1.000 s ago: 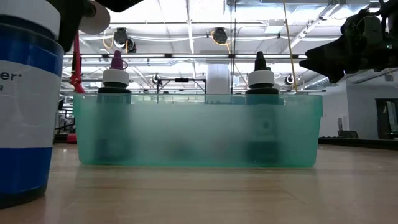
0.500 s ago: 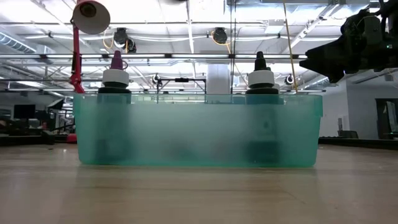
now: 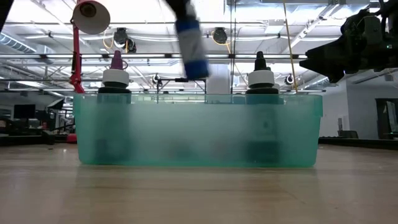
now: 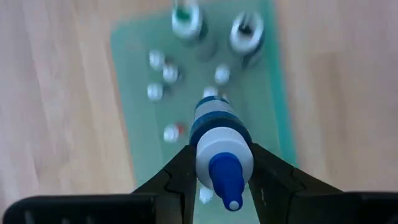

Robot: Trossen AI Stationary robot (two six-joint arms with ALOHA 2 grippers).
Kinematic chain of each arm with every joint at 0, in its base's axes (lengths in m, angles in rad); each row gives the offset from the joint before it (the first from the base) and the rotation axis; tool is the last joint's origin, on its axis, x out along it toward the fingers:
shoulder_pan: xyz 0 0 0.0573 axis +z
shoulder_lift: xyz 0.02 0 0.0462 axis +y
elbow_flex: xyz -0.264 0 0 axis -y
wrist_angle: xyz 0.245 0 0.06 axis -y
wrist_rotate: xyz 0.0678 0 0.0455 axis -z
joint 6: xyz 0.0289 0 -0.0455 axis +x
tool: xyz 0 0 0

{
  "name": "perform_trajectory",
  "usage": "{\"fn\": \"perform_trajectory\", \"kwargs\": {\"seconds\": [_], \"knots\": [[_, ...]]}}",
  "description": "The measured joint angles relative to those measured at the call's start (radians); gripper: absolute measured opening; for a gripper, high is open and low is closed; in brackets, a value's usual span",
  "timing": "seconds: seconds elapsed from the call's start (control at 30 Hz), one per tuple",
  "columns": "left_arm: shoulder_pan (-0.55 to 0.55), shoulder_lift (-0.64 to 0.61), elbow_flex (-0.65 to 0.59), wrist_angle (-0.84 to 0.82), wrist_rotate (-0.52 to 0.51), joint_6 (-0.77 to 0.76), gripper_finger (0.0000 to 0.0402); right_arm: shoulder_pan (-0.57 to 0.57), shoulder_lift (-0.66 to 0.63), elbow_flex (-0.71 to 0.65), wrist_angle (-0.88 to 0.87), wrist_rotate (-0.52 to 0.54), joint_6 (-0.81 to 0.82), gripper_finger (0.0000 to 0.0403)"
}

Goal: Pick & Place food coloring
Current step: Put the large blue food coloring bottle into the green bin, then return to Home Position

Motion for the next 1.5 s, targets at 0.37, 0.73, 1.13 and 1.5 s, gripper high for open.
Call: {"fn": "perform_trajectory", "kwargs": {"seconds": [0.37, 0.73, 1.13, 1.5], "knots": [[-0.029, 0.187, -0.001, -0.046, 0.083, 0.045, 0.0116, 0.000, 0.000, 0.000, 0.000, 0.000, 0.000, 0.0208], [-0.033, 0.231, 0.002, -0.052, 0.136, 0.073, 0.0116, 0.000, 0.000, 0.000, 0.001, 0.000, 0.000, 0.0208], [-0.014, 0.236, 0.190, -0.120, 0.153, 0.063, 0.0291, 0.000, 0.000, 0.000, 0.001, 0.000, 0.000, 0.0208], [-0.014, -0.125, 0.120, 0.058, 0.204, 0.214, 0.0341, 0.000, 0.001, 0.000, -0.002, 0.000, 0.000, 0.0208]]}}
